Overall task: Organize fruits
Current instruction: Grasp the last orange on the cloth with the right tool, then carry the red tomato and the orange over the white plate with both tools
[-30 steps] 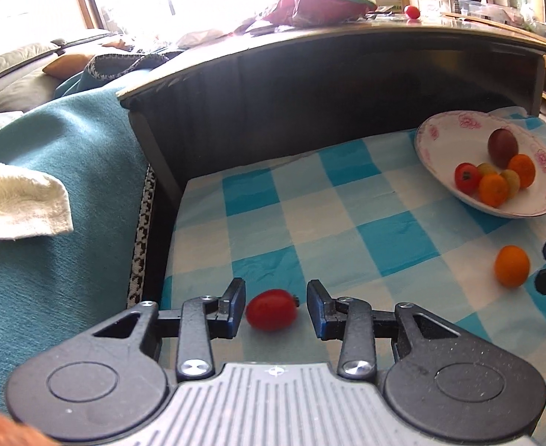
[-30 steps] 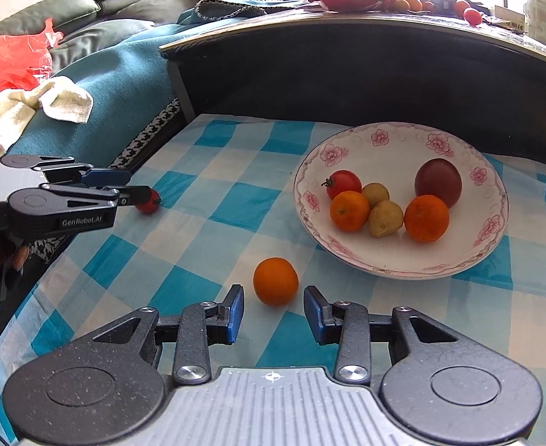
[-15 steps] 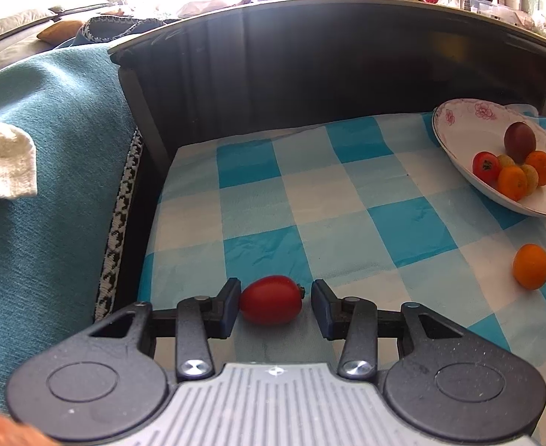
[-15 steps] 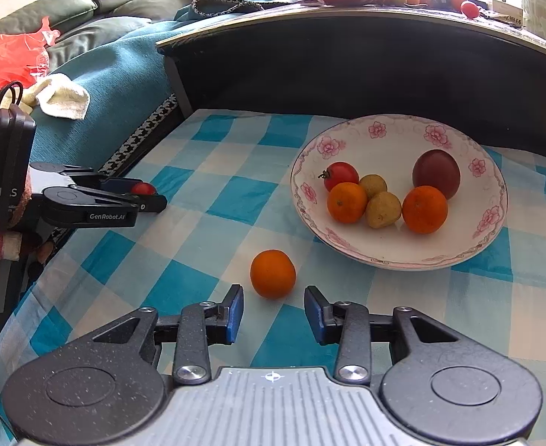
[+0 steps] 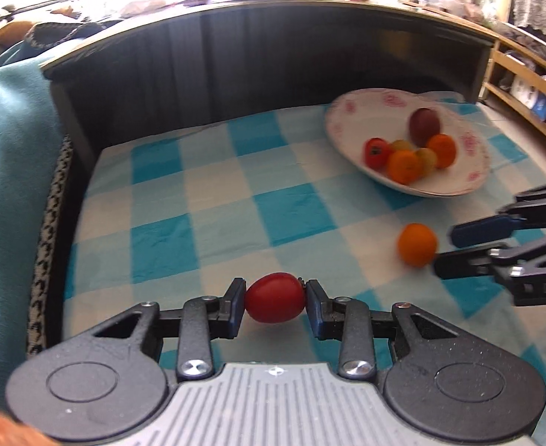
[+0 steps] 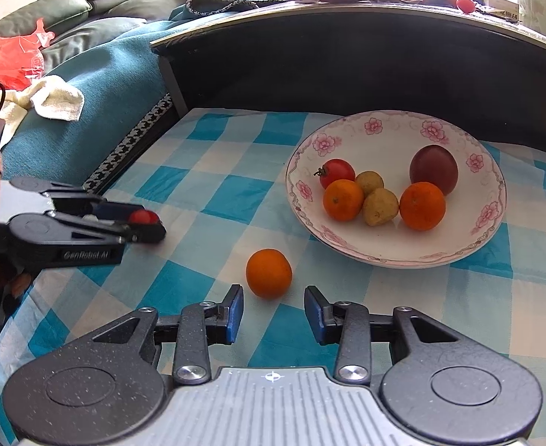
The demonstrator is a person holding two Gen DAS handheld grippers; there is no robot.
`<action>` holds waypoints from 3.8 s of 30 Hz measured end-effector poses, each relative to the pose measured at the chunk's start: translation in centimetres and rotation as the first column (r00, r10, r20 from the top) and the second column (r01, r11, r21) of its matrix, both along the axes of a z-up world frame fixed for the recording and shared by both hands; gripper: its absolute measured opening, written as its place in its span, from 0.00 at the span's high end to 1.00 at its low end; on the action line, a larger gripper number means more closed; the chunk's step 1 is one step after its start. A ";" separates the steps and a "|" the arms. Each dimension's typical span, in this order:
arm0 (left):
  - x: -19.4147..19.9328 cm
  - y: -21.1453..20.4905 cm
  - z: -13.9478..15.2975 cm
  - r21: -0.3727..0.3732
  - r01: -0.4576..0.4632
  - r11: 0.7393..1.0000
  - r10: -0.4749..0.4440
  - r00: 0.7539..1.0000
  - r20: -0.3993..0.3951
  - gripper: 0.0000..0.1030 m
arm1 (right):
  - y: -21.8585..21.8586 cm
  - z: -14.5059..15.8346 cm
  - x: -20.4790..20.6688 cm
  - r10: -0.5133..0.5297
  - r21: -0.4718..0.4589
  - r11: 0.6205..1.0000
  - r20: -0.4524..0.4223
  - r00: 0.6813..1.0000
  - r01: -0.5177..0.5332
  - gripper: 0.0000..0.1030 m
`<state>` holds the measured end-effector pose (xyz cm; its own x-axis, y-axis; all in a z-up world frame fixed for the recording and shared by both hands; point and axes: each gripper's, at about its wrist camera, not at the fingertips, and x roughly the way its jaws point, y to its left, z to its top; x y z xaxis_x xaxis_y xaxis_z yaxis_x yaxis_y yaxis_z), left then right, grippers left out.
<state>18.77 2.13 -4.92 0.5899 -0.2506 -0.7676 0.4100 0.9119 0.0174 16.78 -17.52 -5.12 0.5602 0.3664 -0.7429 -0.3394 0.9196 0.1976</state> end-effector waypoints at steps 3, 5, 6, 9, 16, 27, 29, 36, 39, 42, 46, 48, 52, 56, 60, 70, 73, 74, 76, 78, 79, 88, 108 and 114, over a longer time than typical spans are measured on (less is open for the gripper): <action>-0.6 -0.6 -0.1 -0.027 0.022 0.999 -0.023 1.000 -0.021 0.58 | 0.3 -0.1 0.2 0.001 -0.003 1.000 0.000 1.000 -0.001 0.68; -0.8 -0.8 -0.2 -0.030 0.031 0.999 -0.032 0.999 -0.023 0.58 | 0.6 -0.3 0.3 0.000 -0.011 1.000 0.002 1.000 0.000 0.68; -0.9 -0.8 -0.2 -0.036 0.031 0.999 -0.032 0.999 -0.027 0.58 | 0.8 -0.4 0.4 -0.001 -0.015 1.000 0.002 1.000 0.001 0.68; -1.0 -0.8 -0.2 -0.043 0.033 0.999 -0.034 0.999 -0.024 0.58 | 1.4 -0.6 0.5 -0.002 -0.025 1.000 0.011 1.000 0.003 0.68; -1.1 -1.1 -0.2 -0.052 0.050 0.997 -0.051 0.998 -0.022 0.58 | 2.2 -1.2 1.7 -0.045 -0.044 0.998 0.024 0.999 0.046 0.64; -2.1 -2.4 0.2 -0.067 0.112 0.991 -0.113 0.994 -0.012 0.58 | 2.4 -0.9 0.9 -0.063 -0.117 0.991 0.012 0.998 0.064 0.75; -2.5 -2.7 0.5 -0.078 0.123 0.989 -0.124 0.992 -0.009 0.58 | 2.1 -0.2 0.0 -0.061 -0.116 0.991 0.006 0.998 0.061 0.76; -4.7 -5.3 0.3 -0.061 0.207 0.976 -0.208 0.978 -0.005 0.58 | 0.0 1.3 -5.2 -0.083 -0.176 0.981 -0.027 0.996 0.077 0.76; -5.5 -6.5 0.2 -0.030 0.235 0.972 -0.235 0.972 0.008 0.58 | -0.9 0.7 -6.9 -0.116 -0.203 0.973 -0.038 0.993 0.106 0.76; -5.8 -7.0 0.0 -0.024 0.239 0.971 -0.238 0.971 0.005 0.58 | -1.0 -0.1 -7.8 -0.118 -0.208 0.972 -0.042 0.992 0.106 0.75; -6.2 -7.6 -0.6 0.010 0.234 0.972 -0.234 0.972 -0.001 0.58 | -0.7 -0.4 -8.3 -0.085 -0.212 0.974 -0.022 0.996 0.079 0.75; -6.4 -7.8 -1.0 0.023 0.234 0.972 -0.234 0.972 -0.007 0.58 | -0.8 -0.4 -8.3 -0.078 -0.205 0.976 -0.014 0.997 0.074 0.75; -6.7 -8.3 -1.1 0.052 0.235 0.971 -0.235 0.972 0.002 0.58 | -1.3 -0.4 -8.3 -0.078 -0.191 0.979 -0.012 0.997 0.074 0.75; -6.7 -8.5 -1.1 0.061 0.227 0.972 -0.227 0.974 0.000 0.58 | -1.1 -0.4 -7.8 -0.058 -0.192 0.980 -0.006 0.998 0.056 0.73; -6.7 -8.5 -1.1 0.058 0.217 0.974 -0.217 0.976 -0.006 0.58 | -0.9 -0.4 -7.5 -0.057 -0.199 0.979 -0.010 0.998 0.054 0.74; -6.4 -8.2 -1.1 0.049 0.210 0.977 -0.209 0.978 -0.018 0.58 | -0.7 -0.3 -7.1 -0.043 -0.209 0.977 -0.009 0.999 0.040 0.73; -6.3 -8.1 -1.1 0.048 0.209 0.977 -0.208 0.978 -0.022 0.58 | -0.7 -0.4 -6.9 -0.036 -0.212 0.977 -0.010 0.999 0.033 0.71; -6.3 -8.1 -1.1 0.049 0.209 0.977 -0.209 0.978 -0.022 0.58 | -0.6 -0.4 -6.9 -0.032 -0.215 0.976 -0.011 0.999 0.029 0.71; -6.3 -8.2 -1.1 0.050 0.208 0.977 -0.207 0.978 -0.022 0.58 | -0.4 -0.4 -6.8 -0.030 -0.223 0.974 -0.009 1.000 0.027 0.72; -6.3 -8.2 -1.0 0.054 0.206 0.977 -0.205 0.978 -0.022 0.58 | -0.4 -0.5 -6.8 -0.032 -0.227 0.974 -0.007 0.999 0.029 0.72; -6.3 -8.2 -1.0 0.057 0.205 0.977 -0.204 0.979 -0.020 0.58 | -0.4 -0.5 -6.8 -0.034 -0.227 0.973 -0.007 0.999 0.031 0.72; -5.5 -8.5 0.2 0.054 0.176 0.983 -0.178 0.984 0.016 0.59 | -0.4 0.1 -6.4 -0.069 -0.225 0.972 0.000 0.998 0.067 0.73; -3.8 -9.7 2.4 0.034 0.157 0.987 -0.159 0.983 0.089 0.59 | -1.7 2.1 -4.9 -0.153 -0.190 0.968 0.069 0.986 0.163 0.73; -3.5 -10.0 2.9 0.027 0.161 0.987 -0.163 0.981 0.109 0.59 | -2.0 2.4 -4.7 -0.171 -0.185 0.965 0.083 0.982 0.184 0.73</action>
